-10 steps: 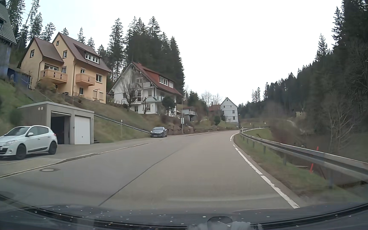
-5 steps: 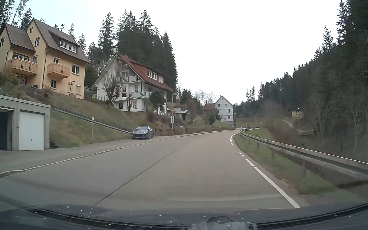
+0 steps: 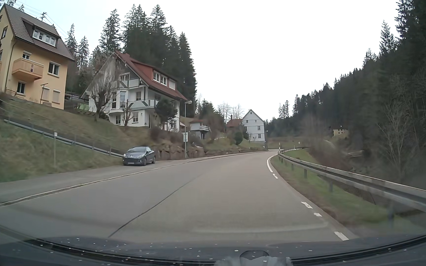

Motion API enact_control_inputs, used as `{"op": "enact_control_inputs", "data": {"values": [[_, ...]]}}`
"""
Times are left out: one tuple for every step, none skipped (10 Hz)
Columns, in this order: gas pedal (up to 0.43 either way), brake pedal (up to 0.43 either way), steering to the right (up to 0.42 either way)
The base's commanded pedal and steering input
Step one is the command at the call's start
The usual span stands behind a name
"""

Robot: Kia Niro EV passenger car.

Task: Follow the waypoints while adhering to traffic rules and regulations

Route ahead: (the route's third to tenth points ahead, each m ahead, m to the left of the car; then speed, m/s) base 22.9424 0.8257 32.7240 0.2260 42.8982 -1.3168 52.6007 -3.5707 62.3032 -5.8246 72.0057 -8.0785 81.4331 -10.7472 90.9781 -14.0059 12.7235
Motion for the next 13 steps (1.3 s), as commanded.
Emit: {"op": "enact_control_inputs", "data": {"values": [[0.197,0.000,0.018],[0.177,0.000,0.018],[0.150,0.000,0.019],[0.118,0.000,0.019],[0.087,0.000,0.020],[0.079,0.000,0.020],[0.079,0.000,0.020],[0.079,0.000,0.020],[0.079,0.000,0.020],[0.079,0.000,0.020],[0.079,0.000,0.020],[0.079,0.000,0.020],[0.079,0.000,0.020]]}}
